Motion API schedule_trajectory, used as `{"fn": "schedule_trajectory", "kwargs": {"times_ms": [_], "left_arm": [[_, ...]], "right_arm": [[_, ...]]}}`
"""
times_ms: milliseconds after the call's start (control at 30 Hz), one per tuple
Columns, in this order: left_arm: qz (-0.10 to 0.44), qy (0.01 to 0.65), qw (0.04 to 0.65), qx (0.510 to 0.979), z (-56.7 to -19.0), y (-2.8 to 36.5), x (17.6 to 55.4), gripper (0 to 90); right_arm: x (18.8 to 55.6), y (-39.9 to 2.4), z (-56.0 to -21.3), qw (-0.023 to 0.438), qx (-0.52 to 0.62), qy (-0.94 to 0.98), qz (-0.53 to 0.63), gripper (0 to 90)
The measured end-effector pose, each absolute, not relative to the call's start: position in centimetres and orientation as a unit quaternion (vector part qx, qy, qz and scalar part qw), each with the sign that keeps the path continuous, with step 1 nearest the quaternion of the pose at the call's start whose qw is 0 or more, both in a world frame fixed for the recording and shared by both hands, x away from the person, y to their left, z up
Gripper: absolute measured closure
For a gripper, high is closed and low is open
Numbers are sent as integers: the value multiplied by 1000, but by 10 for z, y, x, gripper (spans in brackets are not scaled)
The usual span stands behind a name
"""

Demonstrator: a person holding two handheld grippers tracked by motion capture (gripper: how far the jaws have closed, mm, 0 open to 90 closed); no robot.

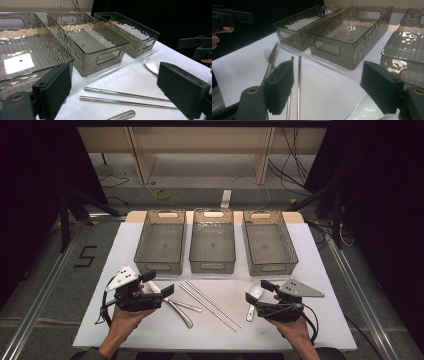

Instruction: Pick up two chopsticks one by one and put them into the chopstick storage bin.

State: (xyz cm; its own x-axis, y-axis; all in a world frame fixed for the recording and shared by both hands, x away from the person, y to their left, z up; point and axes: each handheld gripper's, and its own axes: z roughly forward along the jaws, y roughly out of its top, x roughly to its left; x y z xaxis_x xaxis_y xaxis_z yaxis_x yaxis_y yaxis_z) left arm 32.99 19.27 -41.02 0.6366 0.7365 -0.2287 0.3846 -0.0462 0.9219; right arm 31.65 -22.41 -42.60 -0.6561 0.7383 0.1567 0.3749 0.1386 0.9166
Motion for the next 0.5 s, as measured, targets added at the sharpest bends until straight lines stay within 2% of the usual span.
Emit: {"fn": "schedule_trajectory", "kwargs": {"times_ms": [500], "left_arm": [[155, 398, 565, 706, -410, 194, 330, 117]], "right_arm": [[325, -217, -413, 176, 355, 775, 492, 267]]}}
